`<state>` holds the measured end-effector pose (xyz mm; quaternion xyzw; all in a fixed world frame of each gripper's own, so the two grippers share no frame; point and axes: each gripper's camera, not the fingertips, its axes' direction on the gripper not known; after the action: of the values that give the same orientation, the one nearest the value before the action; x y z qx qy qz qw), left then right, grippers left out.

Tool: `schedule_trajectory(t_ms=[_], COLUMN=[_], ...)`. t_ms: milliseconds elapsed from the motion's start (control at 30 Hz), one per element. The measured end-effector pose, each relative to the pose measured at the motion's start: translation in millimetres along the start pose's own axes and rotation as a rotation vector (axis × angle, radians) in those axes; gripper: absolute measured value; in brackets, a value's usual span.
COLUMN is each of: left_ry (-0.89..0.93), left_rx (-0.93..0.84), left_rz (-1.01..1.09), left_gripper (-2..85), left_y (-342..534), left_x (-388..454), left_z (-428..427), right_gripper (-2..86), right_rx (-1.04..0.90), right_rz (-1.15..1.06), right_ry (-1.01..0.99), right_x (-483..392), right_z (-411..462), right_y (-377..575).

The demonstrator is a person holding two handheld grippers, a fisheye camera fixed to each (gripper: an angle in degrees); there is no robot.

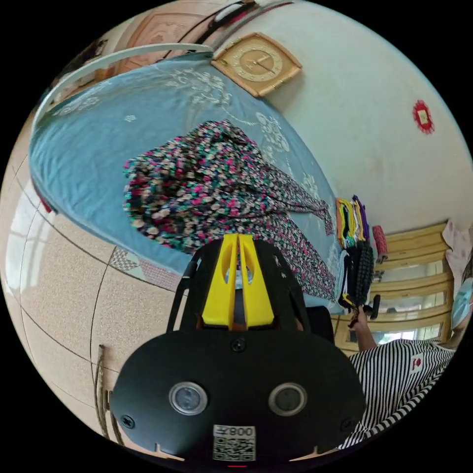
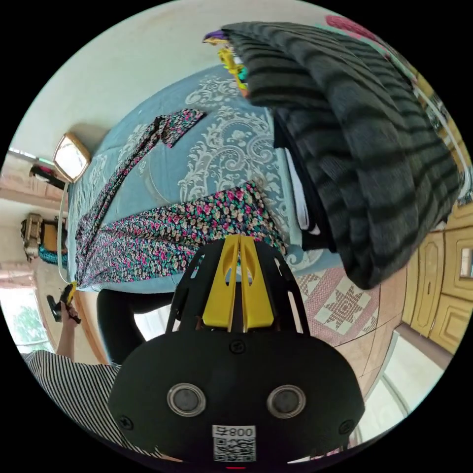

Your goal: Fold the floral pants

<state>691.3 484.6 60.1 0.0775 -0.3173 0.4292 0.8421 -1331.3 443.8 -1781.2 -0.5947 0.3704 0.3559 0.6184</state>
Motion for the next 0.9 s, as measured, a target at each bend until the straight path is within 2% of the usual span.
schedule_trajectory(t_ms=[133,233,300,433,533,633,767,900], left_ry=[0.067,0.051,0.019,-0.061,-0.118,-0.142,-0.099,-0.146], left_rx=[-0.120,-0.177,-0.214,-0.271,-0.288,-0.283,-0.222,-0.154], left_rz=[0.156,0.221,0.254,0.288,0.315,0.322,0.348,0.340], left_gripper=[0.2,0.2,0.2,0.2,0.2,0.3,0.5,1.2], left_y=[-29.5,-51.7,-65.6,-82.2,-95.3,-107.6,-121.1,-139.0], left_x=[61.1,101.1,125.4,154.1,175.3,194.2,216.5,226.8], left_z=[46.5,75.5,93.7,113.8,120.6,116.1,92.2,62.7], right_gripper=[-0.1,-0.2,-0.3,-0.2,-0.1,0.0,0.0,0.0], right_rx=[0.003,-0.130,-0.018,-0.046,-0.022,-0.021,0.006,0.056], right_rz=[-0.181,-0.202,-0.196,-0.196,-0.114,-0.081,-0.099,-0.076], right_ry=[0.182,0.318,0.303,0.274,0.184,0.123,0.153,0.131], right_x=[-72.5,-88.9,-97.0,-106.9,-94.3,-91.6,-110.4,-117.6], right_z=[19.7,68.5,62.6,61.5,56.7,52.5,40.5,27.4], right_y=[-49.6,-80.9,-83.3,-97.8,-120.0,-138.5,-140.5,-138.5])
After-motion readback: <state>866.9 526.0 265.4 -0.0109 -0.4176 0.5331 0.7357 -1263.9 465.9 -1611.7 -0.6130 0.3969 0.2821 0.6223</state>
